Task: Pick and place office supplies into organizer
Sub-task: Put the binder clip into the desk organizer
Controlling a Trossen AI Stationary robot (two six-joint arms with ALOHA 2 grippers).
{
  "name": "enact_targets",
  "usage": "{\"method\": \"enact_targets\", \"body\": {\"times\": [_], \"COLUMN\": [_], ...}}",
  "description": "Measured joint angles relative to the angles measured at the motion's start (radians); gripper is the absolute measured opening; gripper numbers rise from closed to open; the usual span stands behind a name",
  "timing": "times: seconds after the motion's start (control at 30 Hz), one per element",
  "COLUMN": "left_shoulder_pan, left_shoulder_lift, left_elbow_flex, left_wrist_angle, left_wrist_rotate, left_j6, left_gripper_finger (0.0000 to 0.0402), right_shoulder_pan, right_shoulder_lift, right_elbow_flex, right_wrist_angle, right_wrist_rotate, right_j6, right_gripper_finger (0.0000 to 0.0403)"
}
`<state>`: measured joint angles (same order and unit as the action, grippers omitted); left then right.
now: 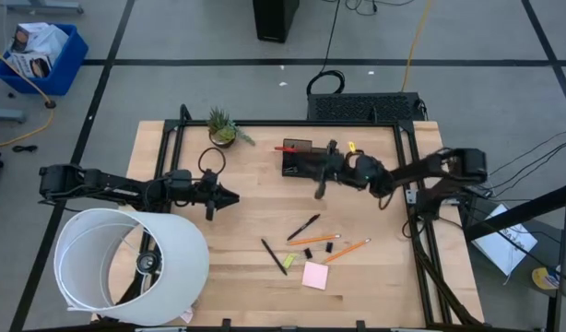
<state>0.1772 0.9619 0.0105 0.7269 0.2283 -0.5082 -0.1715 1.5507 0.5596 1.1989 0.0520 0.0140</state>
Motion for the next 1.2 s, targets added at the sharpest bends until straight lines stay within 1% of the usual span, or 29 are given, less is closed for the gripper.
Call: {"method": "enact_targets", "body": {"times": [0.13, 0.2, 0.23, 0.37, 0.43, 0.5, 0.57, 0.67, 0.73, 0.83, 0.87, 1.03, 1.2], "left_shoulder_pan": [0.000, -0.001, -0.001, -0.001, -0.001, -0.001, -0.001, -0.001, -0.001, -0.001, -0.001, 0.000, 0.000], "left_shoulder_lift": [0.000, 0.000, 0.000, 0.000, 0.000, 0.000, 0.000, 0.000, 0.000, 0.000, 0.000, 0.000, 0.000], "left_elbow_flex": [0.000, 0.000, 0.000, 0.000, 0.000, 0.000, 0.000, 0.000, 0.000, 0.000, 0.000, 0.000, 0.000], "left_wrist_angle": [-0.006, -0.008, -0.008, -0.010, -0.010, -0.010, -0.010, -0.010, -0.011, -0.012, -0.012, -0.012, -0.013], "left_wrist_rotate": [-0.010, -0.015, -0.021, -0.026, -0.029, -0.032, -0.045, -0.056, -0.057, -0.057, -0.061, -0.073, -0.073], "left_j6": [-0.001, -0.001, -0.001, -0.001, -0.001, -0.001, -0.001, 0.002, 0.002, 0.002, 0.001, -0.006, 0.003], "left_gripper_finger": [0.0093, 0.0093, 0.0093, 0.0093, 0.0093, 0.0093, 0.0093, 0.0093, 0.0093, 0.0093, 0.0093, 0.0093, 0.0093], "right_shoulder_pan": [0.089, 0.152, 0.189, 0.361, 0.445, 0.527, 0.599, 0.697, 0.753, 0.811, 0.820, 0.852, 0.868], "right_shoulder_lift": [-0.114, -0.160, -0.176, -0.208, -0.209, -0.203, -0.179, -0.137, -0.100, -0.045, -0.027, 0.065, 0.123], "right_elbow_flex": [-0.044, -0.055, -0.058, -0.062, -0.061, -0.062, -0.060, -0.060, -0.060, -0.060, -0.060, -0.045, 0.034], "right_wrist_angle": [-0.293, -0.403, -0.457, -0.661, -0.700, -0.716, -0.696, -0.711, -0.717, -0.721, -0.722, -0.755, -0.945], "right_wrist_rotate": [-0.081, -0.058, -0.013, 0.228, 0.323, 0.393, 0.444, 0.503, 0.546, 0.638, 0.654, 0.653, 0.657], "right_j6": [0.058, 0.115, 0.137, 0.211, 0.275, 0.338, 0.389, 0.465, 0.504, 0.536, 0.555, 0.695, 0.786], "right_gripper_finger": [0.0052, 0.0052, 0.0052, 0.0055, 0.0061, 0.0071, 0.0086, 0.0115, 0.0133, 0.0146, 0.0148, 0.0147, 0.0147]}}
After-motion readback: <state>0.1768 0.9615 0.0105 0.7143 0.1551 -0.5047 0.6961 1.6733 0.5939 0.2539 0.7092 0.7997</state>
